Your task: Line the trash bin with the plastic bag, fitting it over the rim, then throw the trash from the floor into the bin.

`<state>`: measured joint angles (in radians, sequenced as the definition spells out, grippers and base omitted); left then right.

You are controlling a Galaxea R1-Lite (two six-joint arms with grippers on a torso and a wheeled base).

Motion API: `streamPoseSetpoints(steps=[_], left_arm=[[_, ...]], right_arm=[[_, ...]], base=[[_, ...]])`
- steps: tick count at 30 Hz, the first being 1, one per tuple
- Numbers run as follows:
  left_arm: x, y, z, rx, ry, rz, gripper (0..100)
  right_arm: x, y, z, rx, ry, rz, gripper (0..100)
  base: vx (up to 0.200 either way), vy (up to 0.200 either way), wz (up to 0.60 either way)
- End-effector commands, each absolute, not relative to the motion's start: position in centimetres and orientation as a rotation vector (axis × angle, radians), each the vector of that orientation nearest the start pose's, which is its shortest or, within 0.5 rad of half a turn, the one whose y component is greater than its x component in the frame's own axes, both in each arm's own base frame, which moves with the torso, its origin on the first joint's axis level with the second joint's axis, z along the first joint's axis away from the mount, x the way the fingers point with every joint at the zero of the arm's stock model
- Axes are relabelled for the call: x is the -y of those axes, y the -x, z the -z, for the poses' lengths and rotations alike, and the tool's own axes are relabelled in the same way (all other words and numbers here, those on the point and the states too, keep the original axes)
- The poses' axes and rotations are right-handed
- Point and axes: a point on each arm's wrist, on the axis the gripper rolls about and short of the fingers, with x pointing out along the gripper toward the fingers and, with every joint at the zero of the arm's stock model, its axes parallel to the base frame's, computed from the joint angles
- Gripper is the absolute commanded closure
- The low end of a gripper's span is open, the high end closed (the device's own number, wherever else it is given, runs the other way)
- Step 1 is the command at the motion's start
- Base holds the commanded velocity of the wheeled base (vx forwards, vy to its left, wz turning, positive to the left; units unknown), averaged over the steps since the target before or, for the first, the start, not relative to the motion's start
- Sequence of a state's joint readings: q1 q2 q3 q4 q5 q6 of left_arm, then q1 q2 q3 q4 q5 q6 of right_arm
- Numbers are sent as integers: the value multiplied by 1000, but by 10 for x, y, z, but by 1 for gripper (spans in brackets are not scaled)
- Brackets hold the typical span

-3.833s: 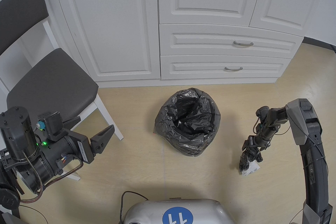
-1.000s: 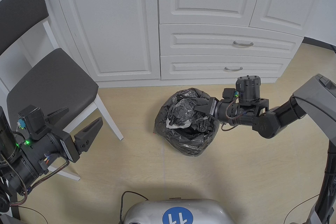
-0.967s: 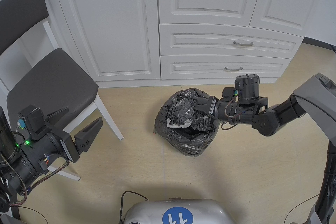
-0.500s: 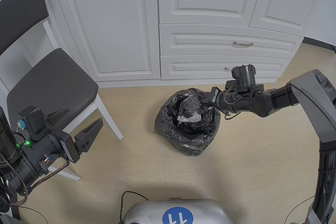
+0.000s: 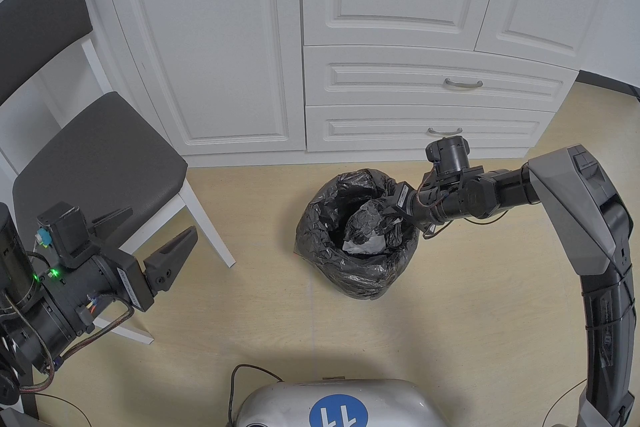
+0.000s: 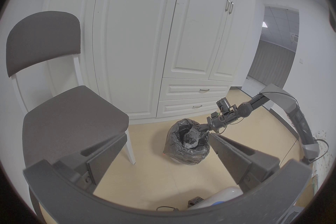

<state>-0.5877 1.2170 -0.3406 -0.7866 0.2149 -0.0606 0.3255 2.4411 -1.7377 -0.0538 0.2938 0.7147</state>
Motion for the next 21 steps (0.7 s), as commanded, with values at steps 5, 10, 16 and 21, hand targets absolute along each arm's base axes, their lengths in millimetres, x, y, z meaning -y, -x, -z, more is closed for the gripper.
streamPoseSetpoints(steps=[5, 10, 16, 21], left_arm=[[91, -144, -184, -108, 21, 369, 0], [91, -145, -183, -111, 18, 369, 0], [91, -144, -184, -110, 20, 369, 0], [90, -144, -185, -104, 21, 369, 0]], right_arm=[[-166, -477, -69, -787, -666, -284, 100], [-161, -490, -79, -619, -711, -204, 100], [-155, -491, -94, -538, -722, -190, 100], [-166, -478, -97, -594, -708, -208, 100]], base=[[0, 0, 0], [0, 0, 0], [0, 0, 0], [0, 0, 0]])
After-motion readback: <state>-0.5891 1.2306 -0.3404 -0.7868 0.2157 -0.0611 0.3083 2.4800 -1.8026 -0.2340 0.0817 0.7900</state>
